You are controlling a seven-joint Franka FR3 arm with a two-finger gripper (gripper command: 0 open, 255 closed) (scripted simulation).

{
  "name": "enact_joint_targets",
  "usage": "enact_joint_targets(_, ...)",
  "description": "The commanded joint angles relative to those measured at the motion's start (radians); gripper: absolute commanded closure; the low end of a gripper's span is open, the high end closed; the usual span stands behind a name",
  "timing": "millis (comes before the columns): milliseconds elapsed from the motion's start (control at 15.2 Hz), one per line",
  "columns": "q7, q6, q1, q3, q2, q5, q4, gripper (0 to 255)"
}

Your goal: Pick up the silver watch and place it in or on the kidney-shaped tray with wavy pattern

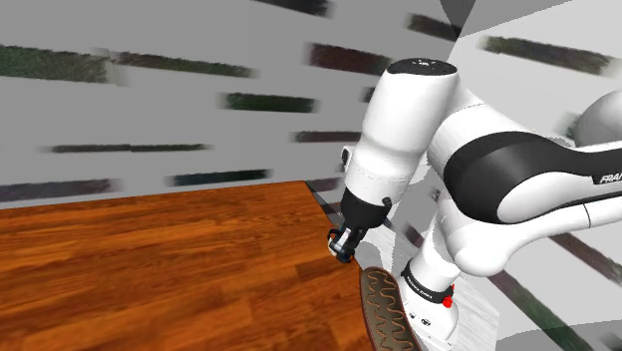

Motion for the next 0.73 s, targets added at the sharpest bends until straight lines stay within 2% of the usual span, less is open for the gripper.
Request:
enact_joint_targets(0,0.031,-0.040,0.045,0.009,-0.072,0.032,-0.031,255)
enact_joint_targets(462,0.160,-0.189,0.198,0.047,-0.289,0.131,-0.093,255)
enact_joint_targets(528,0.196,-0.224,0.233,0.060,-0.332,0.155,-0.098,255)
enact_joint_targets(660,0.195,-0.201,0.239,0.074,-0.334,0.169,-0.124,255)
